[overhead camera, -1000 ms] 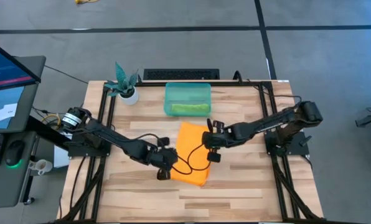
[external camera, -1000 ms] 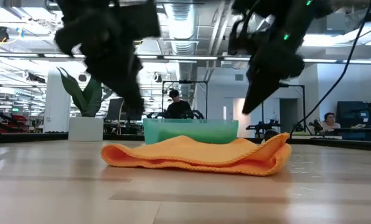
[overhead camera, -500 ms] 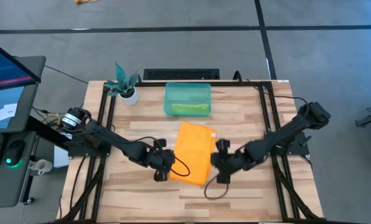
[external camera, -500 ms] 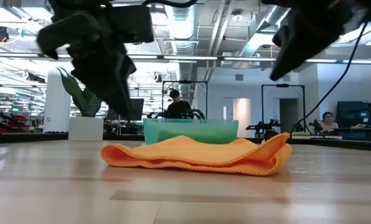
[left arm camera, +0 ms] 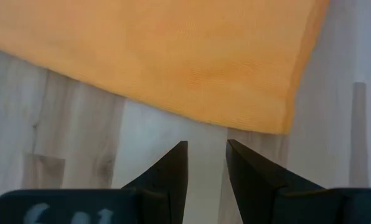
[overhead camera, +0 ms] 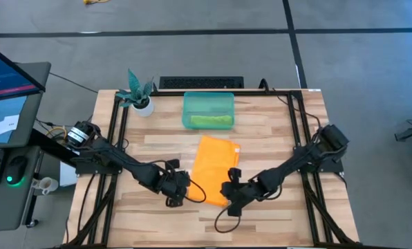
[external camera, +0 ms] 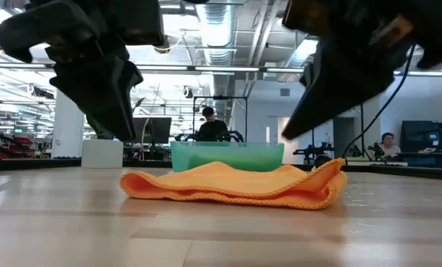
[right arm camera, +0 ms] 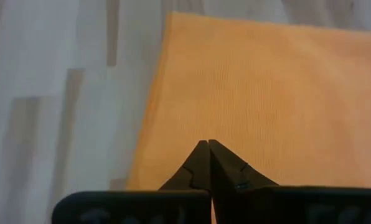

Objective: Roll microfiber towels into tight, uniform cylinder then place into a basket
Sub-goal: Fold the orange towel

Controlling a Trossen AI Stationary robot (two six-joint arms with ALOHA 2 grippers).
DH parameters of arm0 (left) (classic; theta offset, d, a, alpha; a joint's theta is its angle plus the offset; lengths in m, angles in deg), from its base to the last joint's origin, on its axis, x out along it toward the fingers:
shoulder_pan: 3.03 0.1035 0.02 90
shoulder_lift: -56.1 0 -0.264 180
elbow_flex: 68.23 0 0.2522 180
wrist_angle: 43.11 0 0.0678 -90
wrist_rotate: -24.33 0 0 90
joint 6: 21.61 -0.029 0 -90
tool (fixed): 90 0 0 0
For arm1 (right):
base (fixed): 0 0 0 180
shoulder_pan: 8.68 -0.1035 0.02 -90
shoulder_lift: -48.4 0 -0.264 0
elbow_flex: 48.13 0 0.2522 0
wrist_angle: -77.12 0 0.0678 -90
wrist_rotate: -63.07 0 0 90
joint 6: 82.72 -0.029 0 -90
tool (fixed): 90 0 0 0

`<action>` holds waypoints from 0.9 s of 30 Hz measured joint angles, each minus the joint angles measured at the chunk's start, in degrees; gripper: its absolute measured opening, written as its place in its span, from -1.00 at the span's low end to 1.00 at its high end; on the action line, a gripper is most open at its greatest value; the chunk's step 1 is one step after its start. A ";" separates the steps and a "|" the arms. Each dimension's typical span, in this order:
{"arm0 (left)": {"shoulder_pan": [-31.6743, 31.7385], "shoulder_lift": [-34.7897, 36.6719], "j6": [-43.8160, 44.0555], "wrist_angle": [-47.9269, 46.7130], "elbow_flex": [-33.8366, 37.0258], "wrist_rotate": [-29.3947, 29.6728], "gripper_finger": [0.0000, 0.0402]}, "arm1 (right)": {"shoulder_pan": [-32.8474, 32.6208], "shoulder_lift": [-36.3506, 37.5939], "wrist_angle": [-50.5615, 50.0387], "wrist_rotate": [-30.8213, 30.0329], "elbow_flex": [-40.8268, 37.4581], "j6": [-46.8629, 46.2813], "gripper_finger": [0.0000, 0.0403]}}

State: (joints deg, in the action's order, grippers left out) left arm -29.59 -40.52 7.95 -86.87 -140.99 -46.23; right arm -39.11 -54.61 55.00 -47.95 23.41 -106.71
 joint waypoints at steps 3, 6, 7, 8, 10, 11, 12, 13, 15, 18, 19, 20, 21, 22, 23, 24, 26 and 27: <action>-0.05 0.00 1.18 -0.04 0.00 1.00 -0.49 | 0.89 -1.82 0.76 1.80 0.00 -0.04 -0.93; -0.07 0.00 1.47 -0.05 0.01 1.12 -0.49 | 1.74 -3.54 1.03 4.06 0.00 -0.07 -0.94; -0.07 0.00 1.45 -0.06 0.02 1.14 -0.49 | 2.00 -4.16 1.13 4.81 0.00 -0.07 -0.94; -0.07 0.00 1.45 -0.04 0.02 1.17 -0.49 | 2.24 -4.59 0.78 5.79 0.00 -0.07 -0.94; -0.07 0.00 1.45 -0.04 0.02 1.17 -0.49 | 2.71 -5.65 0.49 7.76 0.00 -0.07 -0.94; -0.07 0.00 1.45 -0.04 0.02 1.17 -0.49 | 2.86 -5.95 0.32 8.34 0.01 -0.08 -0.94; -0.07 0.00 1.45 -0.04 0.02 1.18 -0.49 | 2.87 -5.89 -0.11 9.02 0.06 -0.21 -0.94; -0.05 0.00 1.45 -0.04 0.02 1.19 -0.49 | 2.86 -5.82 -0.54 9.23 0.09 -0.51 -0.94; -0.05 0.00 1.45 0.02 0.02 1.19 -0.49 | 2.83 -5.42 -2.56 9.30 0.18 -1.45 -0.94; -0.05 -0.01 1.77 0.66 0.02 1.30 -0.49 | 2.52 -4.59 -7.51 9.37 0.29 -3.00 -0.94; -0.05 -0.02 1.82 1.09 0.02 1.30 -0.49 | 2.32 -4.54 -9.37 9.33 0.35 -3.65 -0.94; -0.05 -0.02 1.76 1.61 0.02 1.33 -0.49 | 2.13 -4.27 -11.34 9.28 0.41 -4.35 -0.93; -0.05 -0.02 1.47 2.00 0.02 1.35 -0.49 | 1.87 -3.93 -13.62 9.21 0.38 -5.09 -0.93; -0.05 -0.02 1.14 2.30 0.02 1.36 -0.49 | 1.66 -3.84 -15.11 9.11 0.29 -5.83 -0.93; -0.05 -0.02 1.04 2.73 0.02 1.36 -0.49 | 1.50 -3.84 -15.44 8.88 0.29 -6.01 -0.93; -0.03 -0.02 0.90 3.24 0.02 1.38 -0.49 | 1.27 -3.86 -15.46 8.72 0.29 -6.01 -0.93; -0.03 -0.02 0.88 3.94 0.02 1.47 -0.49 | 0.91 -3.20 -15.48 8.34 0.21 -5.96 -0.93; -0.03 -0.02 0.85 4.18 0.02 1.57 -0.49 | 0.76 -2.81 -15.44 8.18 0.11 -5.76 -0.93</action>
State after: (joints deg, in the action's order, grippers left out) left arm -29.62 -40.54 8.80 -82.69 -140.97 -44.66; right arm -38.35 -57.42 39.56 -39.77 23.52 -112.47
